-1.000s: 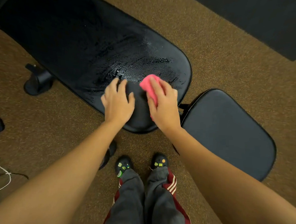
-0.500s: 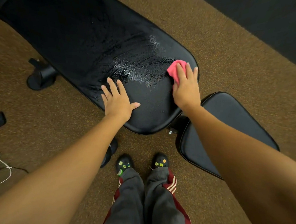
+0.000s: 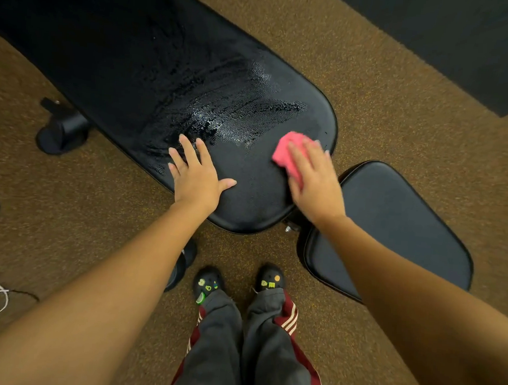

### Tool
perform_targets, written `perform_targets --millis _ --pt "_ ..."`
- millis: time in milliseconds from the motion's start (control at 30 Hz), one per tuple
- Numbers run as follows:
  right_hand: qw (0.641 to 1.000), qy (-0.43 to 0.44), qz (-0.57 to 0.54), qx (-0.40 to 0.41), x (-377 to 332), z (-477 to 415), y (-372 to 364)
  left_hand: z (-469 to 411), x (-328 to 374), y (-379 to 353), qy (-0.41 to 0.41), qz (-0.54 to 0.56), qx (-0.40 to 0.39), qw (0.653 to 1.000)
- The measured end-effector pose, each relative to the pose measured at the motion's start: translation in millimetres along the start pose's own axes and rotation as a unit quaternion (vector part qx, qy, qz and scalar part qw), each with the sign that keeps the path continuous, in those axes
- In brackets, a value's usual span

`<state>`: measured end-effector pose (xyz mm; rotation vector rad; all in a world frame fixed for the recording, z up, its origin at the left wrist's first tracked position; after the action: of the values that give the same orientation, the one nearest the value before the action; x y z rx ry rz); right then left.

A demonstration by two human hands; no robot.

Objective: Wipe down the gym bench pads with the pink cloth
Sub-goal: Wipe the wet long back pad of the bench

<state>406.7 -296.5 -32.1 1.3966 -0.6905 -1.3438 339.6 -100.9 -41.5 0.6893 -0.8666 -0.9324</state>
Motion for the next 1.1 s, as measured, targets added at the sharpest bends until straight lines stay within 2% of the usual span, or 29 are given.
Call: perform_targets --millis 67,200,267,367,433,467,500,633,767,867,967,1033,1100 --pt "0.996 -0.078 -0.035 0.017 14.8 -23.4 7.9 -0.2 0.2 -0.1 0.001 0.000 -0.003 1.000" --pt "0.988 -0.135 -0.073 0.014 -1.7 -46.8 3.4 -1.1 0.4 -0.1 0.006 -0.003 -0.006 1.000" --pt "0.992 -0.098 -0.076 -0.009 -28.8 -33.8 -7.3 -1.2 0.2 -0.6 0.006 -0.002 -0.008 1.000" --pt "0.996 0.032 -0.065 -0.051 -65.5 5.4 -23.3 -0.6 -1.3 -0.4 0.005 0.001 -0.006 1.000" --pt "0.994 0.089 -0.035 -0.059 -61.2 18.7 -23.7 -0.8 -1.0 0.1 0.002 0.001 -0.005 1.000" --pt "0.994 0.090 -0.019 -0.053 -50.4 16.8 -21.0 -0.9 -0.8 0.3 0.002 0.000 -0.006 1.000" --pt "0.997 0.069 -0.010 -0.037 -36.5 10.4 -15.8 -0.9 -0.6 0.7 0.003 -0.002 -0.006 1.000" --pt "0.993 -0.109 -0.040 0.023 18.0 -35.6 10.4 -1.7 0.4 0.1 0.005 -0.004 -0.010 1.000" --pt "0.982 -0.173 -0.078 0.013 10.8 -65.0 11.2 -2.0 0.5 -1.6 0.003 -0.004 -0.009 1.000" --pt "0.991 -0.122 -0.058 0.004 -20.8 -46.8 -2.5 -1.7 -0.3 -3.1 0.002 -0.001 -0.006 1.000" --pt "0.998 0.020 -0.045 -0.028 -52.2 -6.8 -16.2 -1.4 -1.8 -3.0 0.001 0.004 0.001 1.000" --pt "0.994 0.090 -0.026 -0.050 -48.8 11.9 -17.9 -1.0 -1.6 -2.3 -0.002 0.003 0.003 1.000" --pt "0.995 0.087 0.003 -0.050 -26.1 10.4 -13.0 -1.0 -0.9 -1.8 -0.003 0.000 0.003 1.000"
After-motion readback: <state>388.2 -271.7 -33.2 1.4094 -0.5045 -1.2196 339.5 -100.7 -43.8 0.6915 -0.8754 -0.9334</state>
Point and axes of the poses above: each hand's wrist, its own z-axis away from the middle knuckle, its own y-axis out of the back of the hand, x = y × z, the point moved 7 cm from there along -z, towards the middle knuckle, and after that the axes turned 15 degrees about -y, right-handed, at the moved point
